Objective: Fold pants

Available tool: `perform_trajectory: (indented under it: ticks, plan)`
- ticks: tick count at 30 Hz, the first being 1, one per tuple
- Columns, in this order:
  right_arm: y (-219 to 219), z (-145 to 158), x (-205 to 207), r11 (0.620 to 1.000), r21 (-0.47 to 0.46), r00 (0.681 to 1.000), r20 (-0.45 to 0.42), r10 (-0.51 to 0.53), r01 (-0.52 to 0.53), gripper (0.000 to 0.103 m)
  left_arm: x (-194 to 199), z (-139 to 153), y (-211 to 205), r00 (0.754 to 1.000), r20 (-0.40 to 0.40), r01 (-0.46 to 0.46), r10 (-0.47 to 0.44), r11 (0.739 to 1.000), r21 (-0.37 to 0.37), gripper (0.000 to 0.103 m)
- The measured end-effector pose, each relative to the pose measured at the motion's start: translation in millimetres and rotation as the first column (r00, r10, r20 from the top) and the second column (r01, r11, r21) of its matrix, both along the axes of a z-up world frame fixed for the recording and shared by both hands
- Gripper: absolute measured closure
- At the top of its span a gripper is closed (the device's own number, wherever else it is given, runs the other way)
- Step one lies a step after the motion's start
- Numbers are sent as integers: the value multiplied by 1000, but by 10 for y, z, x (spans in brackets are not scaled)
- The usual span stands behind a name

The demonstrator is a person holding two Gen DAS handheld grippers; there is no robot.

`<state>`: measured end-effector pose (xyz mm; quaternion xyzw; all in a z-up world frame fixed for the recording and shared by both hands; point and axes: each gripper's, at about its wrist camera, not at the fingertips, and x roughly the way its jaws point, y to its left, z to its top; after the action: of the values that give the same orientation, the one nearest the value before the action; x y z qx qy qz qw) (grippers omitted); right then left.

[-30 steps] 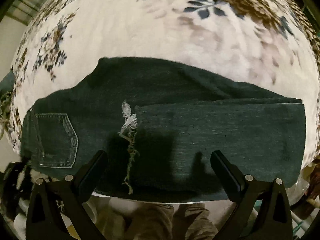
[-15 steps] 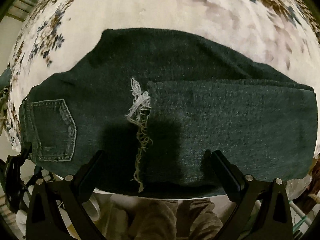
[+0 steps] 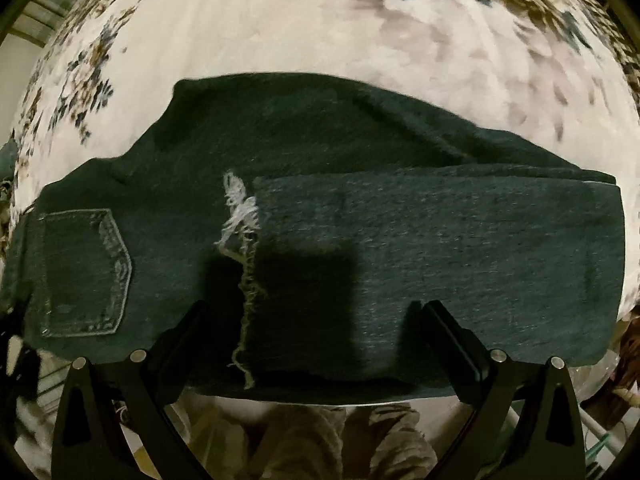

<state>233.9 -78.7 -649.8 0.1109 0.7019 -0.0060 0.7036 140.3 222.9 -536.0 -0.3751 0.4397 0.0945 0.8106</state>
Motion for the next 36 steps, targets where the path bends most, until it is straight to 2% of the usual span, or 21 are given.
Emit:
perform_trajectory:
  ticks: [5,8,12,15,19,24,29,31,33,35,36]
  plan:
    - [-246,21,-64,999,17,999,11,-40,40,0,28,320,-255,999,39,33,-35,998,55,78]
    - [-468,84,-111,997,30,997,36,-66,65,0,98,543,-508,991,96,90,-95,995,52,78]
    - [-866,195,-256,990,49,989,58,-133,130,0,163,893,-1090,957,169,228,-235,972,63,78]
    - [-1304,274,-418,978,65,977,68,-202,198,0,165,984,-1617,926,184,323,-330,944,64,78]
    - [-1918,342,-630,964,65,961,81,-264,260,0,141,852,-2356,876,154,452,-457,889,66,78]
    - [-2682,277,-988,943,65,941,70,-331,327,0,98,495,-3275,792,64,597,-607,792,132,79]
    - [-3252,209,-1202,937,65,935,78,-347,343,0,71,131,-3850,727,-28,681,-686,715,158,78]
    - [-3369,195,-1218,937,87,936,77,-345,338,0,107,-24,-4021,694,-112,719,-711,677,159,76]
    - [-3483,217,-1269,938,114,939,79,-336,326,0,139,-132,-4063,684,-185,729,-706,672,128,65]
    - [-3537,235,-1232,940,154,943,88,-320,304,0,148,-145,-4035,670,-195,737,-716,673,63,56]
    - [-3533,254,-1197,940,168,945,93,-314,296,0,140,-107,-4027,665,-193,741,-722,670,47,47]
